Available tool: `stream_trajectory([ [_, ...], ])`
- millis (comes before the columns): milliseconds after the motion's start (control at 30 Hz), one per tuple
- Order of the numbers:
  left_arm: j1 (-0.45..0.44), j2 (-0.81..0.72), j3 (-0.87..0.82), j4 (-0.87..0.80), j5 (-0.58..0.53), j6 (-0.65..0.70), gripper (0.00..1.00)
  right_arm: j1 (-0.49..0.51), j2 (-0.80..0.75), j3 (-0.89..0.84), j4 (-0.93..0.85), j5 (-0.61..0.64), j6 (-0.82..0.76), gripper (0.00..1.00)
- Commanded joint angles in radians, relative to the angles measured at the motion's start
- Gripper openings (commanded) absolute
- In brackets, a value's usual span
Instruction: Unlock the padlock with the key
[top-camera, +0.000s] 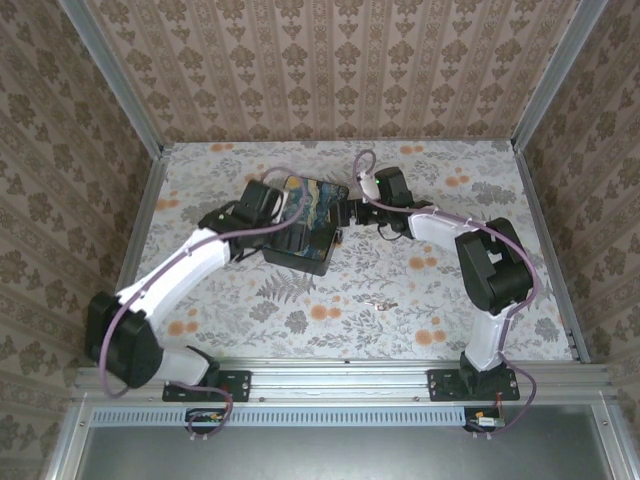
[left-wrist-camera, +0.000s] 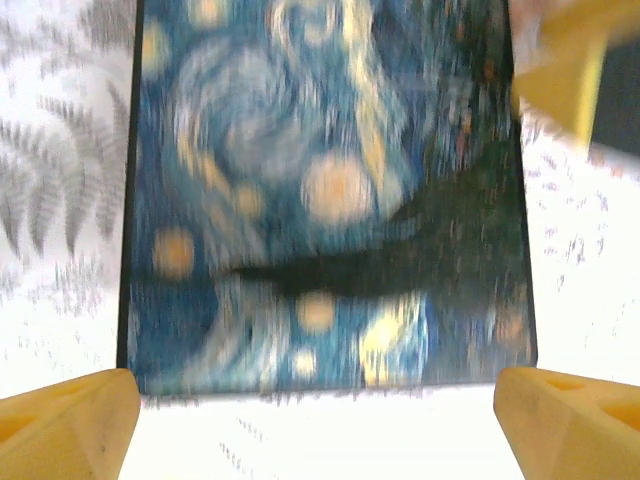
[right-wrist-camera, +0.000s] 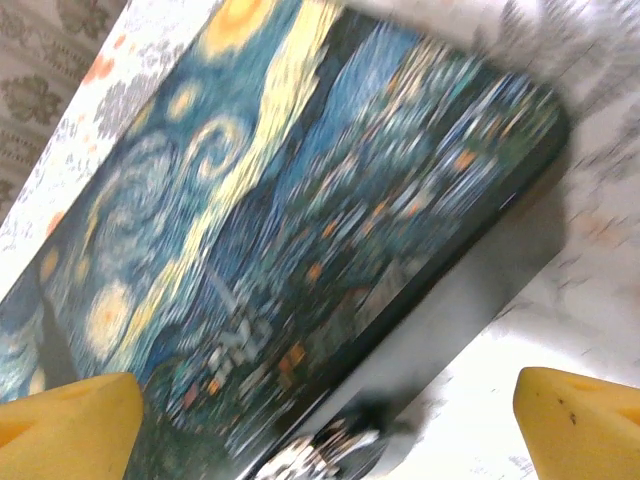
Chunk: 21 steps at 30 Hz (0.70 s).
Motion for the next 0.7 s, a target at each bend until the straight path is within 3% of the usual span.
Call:
stream_trajectory([
  [0,-0.004,-0.087,-0.113,-0.048,0.018,-0.113,1.00,-0.052,0.037,0.081,0.035,0.023,-0.028,0.97],
  [100,-0.018,-0.096,-0.184,0.037,0.107,-0.157,1.00,-0.069,0.122,0.174,0.022,-0.012,-0.042,0.98],
  [433,-0.002,0.034,-0.192,0.219,0.137,-0.231,1.00,-0.052,0.347,0.420,0.064,-0.129,0.013,0.97],
  [667,0.095,0.048,-0.212,0.305,0.206,-0.217,1.00,-0.038,0.323,0.370,0.088,-0.263,-0.006,0.93],
])
